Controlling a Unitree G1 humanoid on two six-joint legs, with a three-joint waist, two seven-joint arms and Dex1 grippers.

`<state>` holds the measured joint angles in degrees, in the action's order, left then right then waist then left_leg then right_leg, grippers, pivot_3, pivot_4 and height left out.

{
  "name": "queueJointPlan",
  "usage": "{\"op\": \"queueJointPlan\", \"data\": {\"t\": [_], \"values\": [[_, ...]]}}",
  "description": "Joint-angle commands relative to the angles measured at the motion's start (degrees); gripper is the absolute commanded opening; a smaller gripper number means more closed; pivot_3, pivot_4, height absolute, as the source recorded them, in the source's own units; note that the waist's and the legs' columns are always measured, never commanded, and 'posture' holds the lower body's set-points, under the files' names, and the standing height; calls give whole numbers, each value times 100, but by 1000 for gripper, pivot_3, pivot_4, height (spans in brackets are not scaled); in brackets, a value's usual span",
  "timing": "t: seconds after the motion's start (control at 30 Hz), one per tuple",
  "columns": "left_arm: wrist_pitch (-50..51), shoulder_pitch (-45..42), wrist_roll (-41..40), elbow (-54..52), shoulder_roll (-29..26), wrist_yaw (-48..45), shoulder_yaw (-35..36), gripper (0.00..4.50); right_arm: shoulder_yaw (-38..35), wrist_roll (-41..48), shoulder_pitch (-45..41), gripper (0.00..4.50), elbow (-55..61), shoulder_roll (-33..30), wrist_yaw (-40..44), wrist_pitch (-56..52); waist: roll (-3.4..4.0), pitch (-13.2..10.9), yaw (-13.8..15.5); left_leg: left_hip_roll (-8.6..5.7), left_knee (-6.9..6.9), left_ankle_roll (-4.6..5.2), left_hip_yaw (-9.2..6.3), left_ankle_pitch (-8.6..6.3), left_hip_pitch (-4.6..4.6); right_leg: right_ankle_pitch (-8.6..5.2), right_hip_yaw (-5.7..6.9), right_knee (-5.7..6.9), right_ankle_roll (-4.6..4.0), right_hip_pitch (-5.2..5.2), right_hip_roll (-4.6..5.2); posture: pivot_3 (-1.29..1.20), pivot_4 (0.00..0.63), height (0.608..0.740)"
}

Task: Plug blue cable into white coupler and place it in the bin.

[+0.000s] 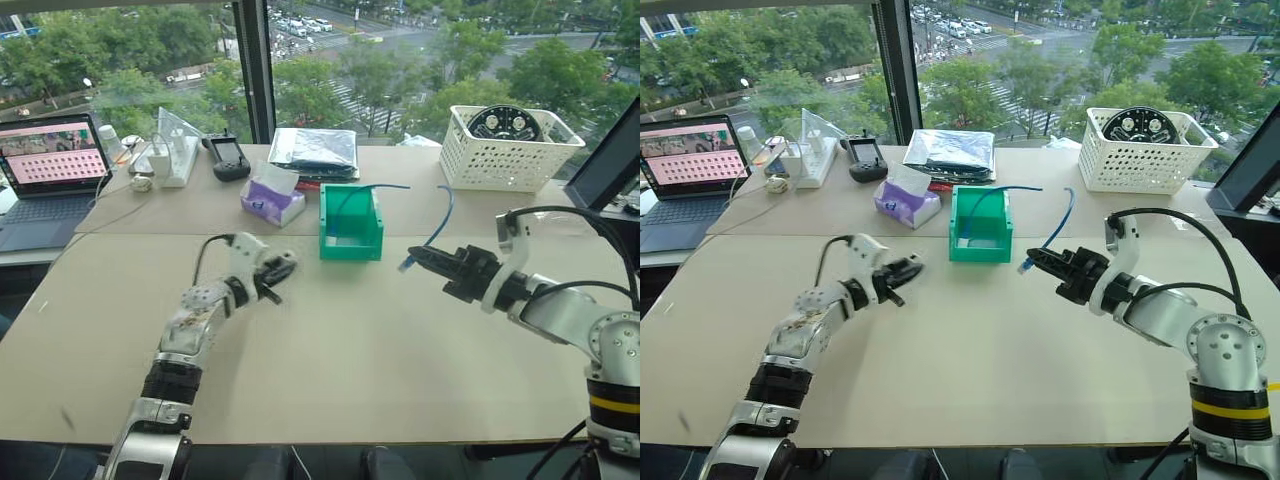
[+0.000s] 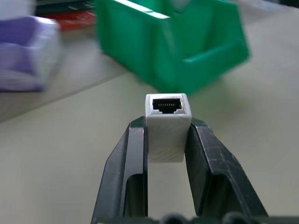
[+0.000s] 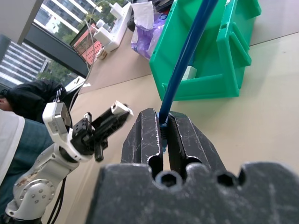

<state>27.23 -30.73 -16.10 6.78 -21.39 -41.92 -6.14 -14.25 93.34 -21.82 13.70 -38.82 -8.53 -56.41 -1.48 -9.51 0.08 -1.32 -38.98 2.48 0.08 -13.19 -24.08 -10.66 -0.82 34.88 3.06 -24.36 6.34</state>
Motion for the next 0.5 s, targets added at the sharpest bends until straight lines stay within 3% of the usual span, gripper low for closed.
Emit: {"op": "queueJointPlan", "data": {"t": [0.03, 0.17, 0.5], "values": [[890, -326, 70, -705, -164, -447, -762, 621, -87, -147, 80, 0, 520, 237, -250, 359, 0, 0, -35, 1, 0, 0, 0, 0, 0, -1, 0, -1, 0, -1, -4, 0, 150, 736], [1567, -715, 255, -779, 134, -272, -1315, 621, 47, -515, 217, 0, 856, 601, -566, 612, -1, -1, -39, 3, -4, -1, -2, 1, 7, -4, -1, -12, 0, -1, -9, 0, 150, 736], [2644, -996, 399, -680, 694, 128, -1736, 621, 882, -1658, 699, 0, 1516, 1606, -1096, 882, 0, -1, -87, 3, -1, -2, 1, 2, 15, -7, -12, -2, 0, -5, -15, 0, 150, 736]]}}
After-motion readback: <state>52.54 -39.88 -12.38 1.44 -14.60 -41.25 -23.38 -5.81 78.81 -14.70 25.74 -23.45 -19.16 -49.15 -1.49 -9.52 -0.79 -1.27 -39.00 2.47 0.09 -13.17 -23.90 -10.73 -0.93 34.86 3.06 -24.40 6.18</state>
